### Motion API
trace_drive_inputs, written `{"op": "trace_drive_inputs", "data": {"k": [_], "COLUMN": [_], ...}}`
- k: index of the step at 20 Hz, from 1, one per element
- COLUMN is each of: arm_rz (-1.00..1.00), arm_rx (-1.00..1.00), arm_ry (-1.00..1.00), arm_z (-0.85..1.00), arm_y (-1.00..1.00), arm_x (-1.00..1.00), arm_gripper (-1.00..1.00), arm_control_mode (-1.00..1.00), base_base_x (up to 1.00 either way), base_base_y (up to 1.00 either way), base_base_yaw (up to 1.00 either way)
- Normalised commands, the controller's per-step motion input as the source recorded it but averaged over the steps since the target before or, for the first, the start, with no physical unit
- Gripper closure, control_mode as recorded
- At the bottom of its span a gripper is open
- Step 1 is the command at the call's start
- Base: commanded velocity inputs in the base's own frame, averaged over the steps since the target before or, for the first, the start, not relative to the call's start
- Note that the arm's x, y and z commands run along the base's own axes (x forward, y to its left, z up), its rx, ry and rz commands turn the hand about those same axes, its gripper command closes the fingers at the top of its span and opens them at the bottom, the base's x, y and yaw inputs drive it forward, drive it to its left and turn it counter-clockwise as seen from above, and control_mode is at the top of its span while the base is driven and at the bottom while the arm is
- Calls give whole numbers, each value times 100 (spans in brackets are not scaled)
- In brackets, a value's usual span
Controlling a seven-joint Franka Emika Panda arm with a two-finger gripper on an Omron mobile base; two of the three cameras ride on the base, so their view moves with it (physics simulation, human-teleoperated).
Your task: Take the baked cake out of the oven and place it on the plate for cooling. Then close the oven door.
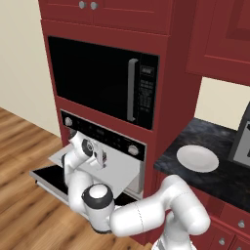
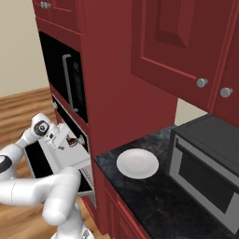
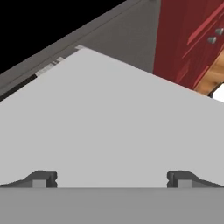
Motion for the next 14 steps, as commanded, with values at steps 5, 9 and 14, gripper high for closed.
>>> {"op": "trace_drive_inputs", "data": {"k": [5, 9, 14], "arm_rz": [5, 1, 1], "arm_rx": [0, 0, -1], "arm_ry": [0, 0, 0], "arm_z": [0, -1, -13], "arm_y": [0, 1, 20], "arm_x": [11, 21, 13], "arm_gripper": [-100, -100, -100], "arm_control_mode": [-100, -100, -100], "base_base_x": [0, 0, 0], "base_base_y": [0, 0, 0], "base_base_yaw": [0, 0, 0]}}
